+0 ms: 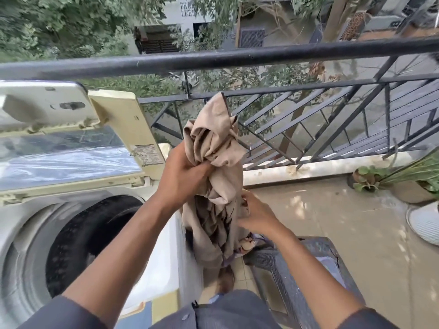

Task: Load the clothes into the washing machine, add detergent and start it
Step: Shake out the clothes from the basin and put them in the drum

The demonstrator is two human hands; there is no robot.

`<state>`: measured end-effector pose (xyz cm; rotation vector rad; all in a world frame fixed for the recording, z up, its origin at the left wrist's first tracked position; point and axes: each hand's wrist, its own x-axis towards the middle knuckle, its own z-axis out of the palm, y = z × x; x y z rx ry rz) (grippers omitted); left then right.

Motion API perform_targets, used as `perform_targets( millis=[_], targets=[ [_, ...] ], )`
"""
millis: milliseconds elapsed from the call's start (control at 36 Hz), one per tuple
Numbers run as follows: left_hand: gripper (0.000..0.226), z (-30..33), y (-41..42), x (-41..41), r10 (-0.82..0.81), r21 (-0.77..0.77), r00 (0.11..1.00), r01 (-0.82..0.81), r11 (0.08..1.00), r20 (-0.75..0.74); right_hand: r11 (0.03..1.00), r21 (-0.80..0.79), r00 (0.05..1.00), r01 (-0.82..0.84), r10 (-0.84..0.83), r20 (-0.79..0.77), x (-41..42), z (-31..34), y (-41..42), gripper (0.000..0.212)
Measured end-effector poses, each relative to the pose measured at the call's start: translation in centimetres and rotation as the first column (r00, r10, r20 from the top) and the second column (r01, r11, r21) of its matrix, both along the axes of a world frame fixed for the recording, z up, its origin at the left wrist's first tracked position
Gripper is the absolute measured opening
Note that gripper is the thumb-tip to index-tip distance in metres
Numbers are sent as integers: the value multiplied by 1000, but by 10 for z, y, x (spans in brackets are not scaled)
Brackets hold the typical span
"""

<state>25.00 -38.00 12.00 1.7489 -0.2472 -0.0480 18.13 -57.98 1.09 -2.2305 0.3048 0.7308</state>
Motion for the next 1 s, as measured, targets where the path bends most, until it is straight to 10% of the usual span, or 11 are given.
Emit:
perform_targets(
  millis=[194, 444, 639, 833, 1000],
  targets=[
    [28, 32, -2, 6, -30, -124, 995, 43, 991, 100, 996, -64, 997, 62, -64, -44, 1, -122, -4, 57],
    [27, 23, 7, 15, 70, -87, 994, -63, 994, 88, 913, -133, 922, 386, -377, 88, 11, -49, -26, 26],
    [32, 2, 8, 18, 102, 78, 993, -107, 991, 64, 780, 225, 715, 584, -626, 313, 40, 40, -71, 22],
    [35, -19, 3, 13, 147, 173, 989, -144, 974, -7, 612, 713, 526, 342, -753, 395, 47, 150, -56, 19],
    [39, -6, -6, -1, -61, -96, 985, 46, 994, -161, 604, 793, 686, 78, -610, 397, 48, 172, -12, 22]
  ],
)
